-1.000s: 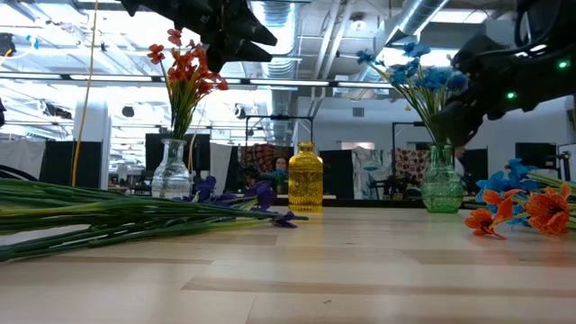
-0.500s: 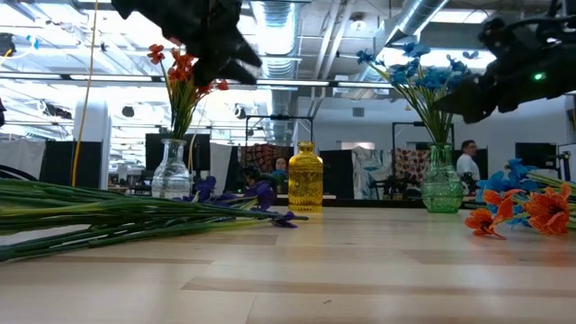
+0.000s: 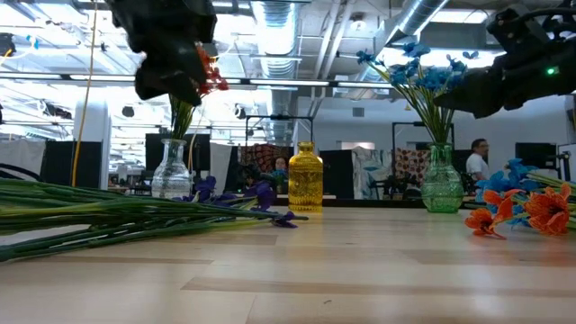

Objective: Sort flowers into vase by color
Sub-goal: Put the purple bottom left flower into the orange vase

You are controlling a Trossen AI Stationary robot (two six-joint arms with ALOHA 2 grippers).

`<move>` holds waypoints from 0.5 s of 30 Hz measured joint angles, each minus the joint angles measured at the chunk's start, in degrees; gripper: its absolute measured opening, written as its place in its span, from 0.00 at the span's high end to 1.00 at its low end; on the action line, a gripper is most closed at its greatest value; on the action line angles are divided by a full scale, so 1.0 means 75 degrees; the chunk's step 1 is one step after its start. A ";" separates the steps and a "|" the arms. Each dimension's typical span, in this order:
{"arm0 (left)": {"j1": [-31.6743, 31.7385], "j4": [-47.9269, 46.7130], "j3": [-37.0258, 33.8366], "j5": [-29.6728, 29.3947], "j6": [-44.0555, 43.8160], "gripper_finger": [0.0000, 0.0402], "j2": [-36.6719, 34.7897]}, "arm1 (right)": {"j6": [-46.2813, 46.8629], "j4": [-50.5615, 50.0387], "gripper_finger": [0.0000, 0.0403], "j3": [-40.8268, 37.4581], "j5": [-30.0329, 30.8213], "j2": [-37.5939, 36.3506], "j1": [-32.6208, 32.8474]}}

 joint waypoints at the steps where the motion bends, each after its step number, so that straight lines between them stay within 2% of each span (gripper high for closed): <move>1: -0.0187 0.0000 0.0000 -0.0079 -0.0125 0.56 0.0000 | 0.0000 0.0000 0.44 0.0000 -0.0150 0.0000 0.0000; 9: -0.1461 0.0052 0.0003 -0.1004 -0.1290 0.56 0.0194 | -0.0001 -0.0006 0.44 0.0072 -0.1643 0.0003 -0.0058; 15: -0.1965 0.0663 0.0000 -0.0839 -0.1598 0.56 0.1283 | -0.0078 -0.0145 0.44 0.0664 -0.3477 0.0003 -0.0434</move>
